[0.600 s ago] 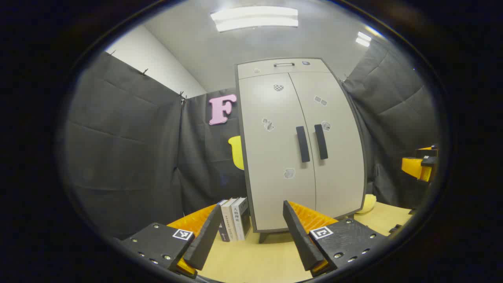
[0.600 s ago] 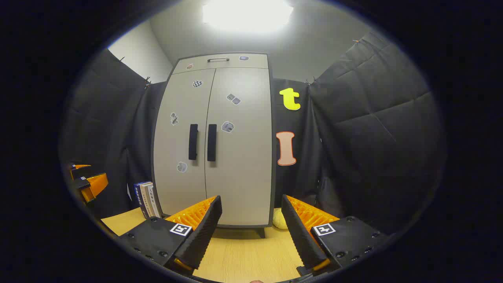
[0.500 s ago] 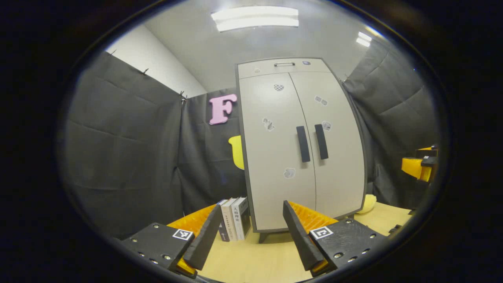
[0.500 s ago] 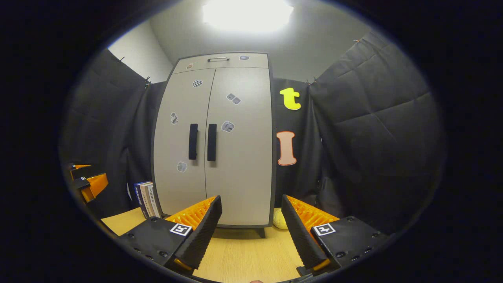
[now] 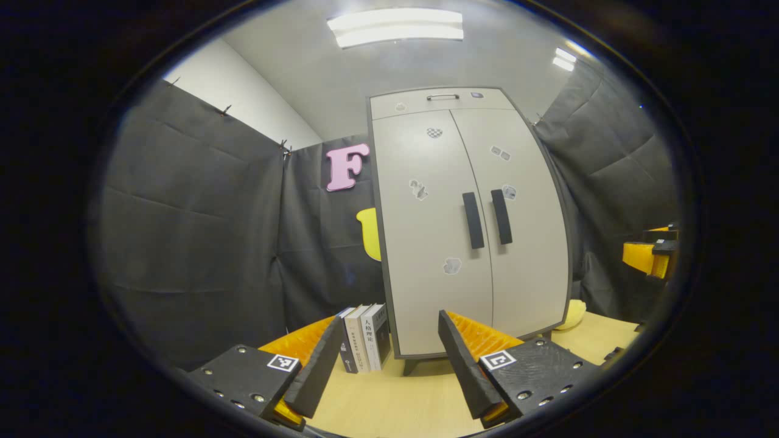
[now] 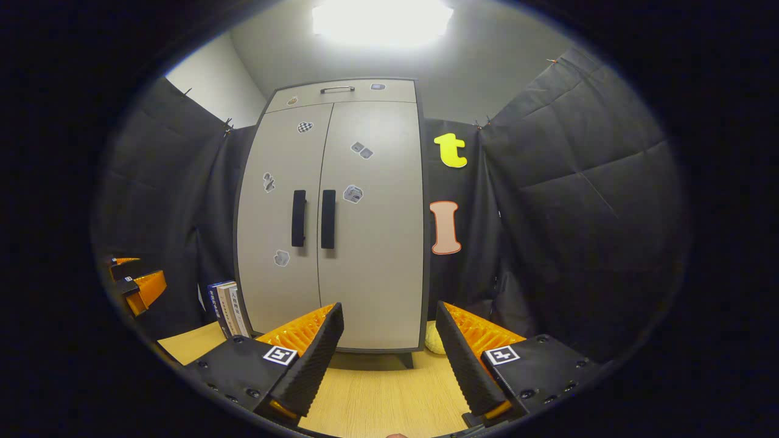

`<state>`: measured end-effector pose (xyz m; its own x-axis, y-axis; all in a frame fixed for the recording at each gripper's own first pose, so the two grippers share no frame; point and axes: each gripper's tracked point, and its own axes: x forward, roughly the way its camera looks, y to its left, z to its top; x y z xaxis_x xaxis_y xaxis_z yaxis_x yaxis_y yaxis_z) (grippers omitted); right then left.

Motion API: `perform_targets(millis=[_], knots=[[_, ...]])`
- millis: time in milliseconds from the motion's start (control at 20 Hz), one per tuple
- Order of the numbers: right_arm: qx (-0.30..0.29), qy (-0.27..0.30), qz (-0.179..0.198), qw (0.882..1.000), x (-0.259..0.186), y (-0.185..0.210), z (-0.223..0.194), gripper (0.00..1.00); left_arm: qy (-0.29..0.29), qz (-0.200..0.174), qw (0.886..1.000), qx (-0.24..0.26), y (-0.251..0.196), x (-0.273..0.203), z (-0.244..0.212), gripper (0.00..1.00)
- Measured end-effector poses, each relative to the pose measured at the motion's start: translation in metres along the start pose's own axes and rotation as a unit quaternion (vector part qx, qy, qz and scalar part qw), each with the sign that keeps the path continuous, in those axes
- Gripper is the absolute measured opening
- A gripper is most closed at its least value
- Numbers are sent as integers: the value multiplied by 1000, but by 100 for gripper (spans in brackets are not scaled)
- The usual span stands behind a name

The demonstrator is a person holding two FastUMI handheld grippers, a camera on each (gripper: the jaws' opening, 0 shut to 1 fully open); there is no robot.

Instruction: Open the right door of the double-door shoe cabinet with the right hand, and open the left door with the left hand.

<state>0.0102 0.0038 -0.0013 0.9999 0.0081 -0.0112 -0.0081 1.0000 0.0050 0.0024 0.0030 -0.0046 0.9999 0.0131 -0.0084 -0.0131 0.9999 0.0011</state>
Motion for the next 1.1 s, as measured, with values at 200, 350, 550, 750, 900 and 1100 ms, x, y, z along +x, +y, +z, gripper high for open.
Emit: perform_targets(millis=[200,350,550,750,900,1100], knots=[[15,10,12,1000,7,8,1,96,0,5,1000,2,6,2,-2,92],[21,10,23,999,18,15,10,96,4,13,1000,2,14,2,-5,92],[19,7,44,999,36,31,25,96,5,28,1000,7,31,-3,-5,92],[23,2,62,998,59,46,42,96,9,51,999,9,49,-8,-9,92],[25,0,75,997,79,59,52,96,15,70,997,17,63,-14,-12,92],[25,6,89,996,106,74,57,98,21,99,995,24,87,-22,-15,92]])
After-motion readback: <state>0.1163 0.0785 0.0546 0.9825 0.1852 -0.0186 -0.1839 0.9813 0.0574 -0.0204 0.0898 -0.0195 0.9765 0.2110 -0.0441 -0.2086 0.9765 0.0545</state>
